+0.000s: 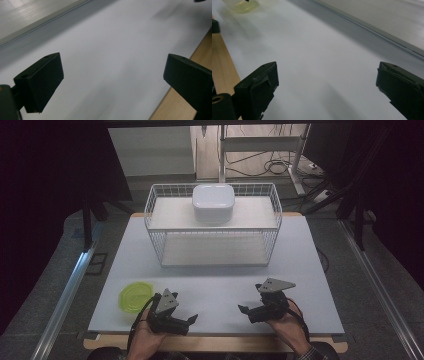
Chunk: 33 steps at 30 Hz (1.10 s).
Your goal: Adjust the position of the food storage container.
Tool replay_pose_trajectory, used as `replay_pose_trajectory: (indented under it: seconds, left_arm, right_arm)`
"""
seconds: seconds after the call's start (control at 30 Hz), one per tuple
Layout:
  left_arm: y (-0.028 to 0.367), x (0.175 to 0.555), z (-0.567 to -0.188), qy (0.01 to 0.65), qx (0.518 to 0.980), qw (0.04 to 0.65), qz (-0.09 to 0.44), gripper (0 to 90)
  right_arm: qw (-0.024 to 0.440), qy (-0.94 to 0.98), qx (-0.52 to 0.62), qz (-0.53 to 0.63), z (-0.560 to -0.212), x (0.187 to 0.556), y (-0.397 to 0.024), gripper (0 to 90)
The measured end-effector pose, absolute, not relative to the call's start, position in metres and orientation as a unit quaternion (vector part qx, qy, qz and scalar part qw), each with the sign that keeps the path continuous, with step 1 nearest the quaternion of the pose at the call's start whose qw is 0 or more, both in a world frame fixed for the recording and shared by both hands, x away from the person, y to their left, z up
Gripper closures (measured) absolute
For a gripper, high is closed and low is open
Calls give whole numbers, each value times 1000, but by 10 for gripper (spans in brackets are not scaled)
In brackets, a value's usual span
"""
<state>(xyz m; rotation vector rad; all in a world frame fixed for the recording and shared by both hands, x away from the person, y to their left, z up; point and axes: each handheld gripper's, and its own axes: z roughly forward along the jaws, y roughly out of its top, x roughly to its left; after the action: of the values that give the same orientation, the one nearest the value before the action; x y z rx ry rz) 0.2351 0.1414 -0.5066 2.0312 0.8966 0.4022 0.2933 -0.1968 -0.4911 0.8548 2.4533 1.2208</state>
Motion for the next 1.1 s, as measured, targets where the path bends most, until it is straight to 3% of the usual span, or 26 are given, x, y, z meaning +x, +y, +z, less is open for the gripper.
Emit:
replay_pose_trajectory:
  seconds: [0.23, 0.3, 0.37, 0.4, 0.57, 0.6, 0.7, 1.1]
  left_arm:
    - [151, 240, -500, 376, 812, 409, 181, 151]
    - [159, 240, -495, 376, 806, 418, 183, 277]
    - [168, 239, -490, 381, 801, 422, 188, 313]
    - [178, 238, -486, 390, 793, 428, 191, 415]
    - [201, 237, -481, 419, 771, 438, 194, 697]
    - [207, 237, -480, 425, 767, 438, 198, 697]
    - [225, 236, -477, 445, 750, 445, 202, 866]
    - [306, 230, -485, 545, 694, 396, 255, 899]
  right_arm:
    - [132, 846, 299, 422, -494, 296, -197, 54]
    - [131, 847, 298, 421, -495, 297, -197, 58]
    - [131, 847, 298, 421, -495, 297, -196, 58]
    - [131, 847, 298, 420, -495, 297, -196, 60]
    - [131, 849, 298, 416, -496, 297, -196, 66]
    - [131, 849, 299, 415, -496, 297, -196, 68]
    - [129, 850, 299, 414, -496, 297, -196, 72]
    - [132, 852, 301, 406, -497, 298, -196, 83]
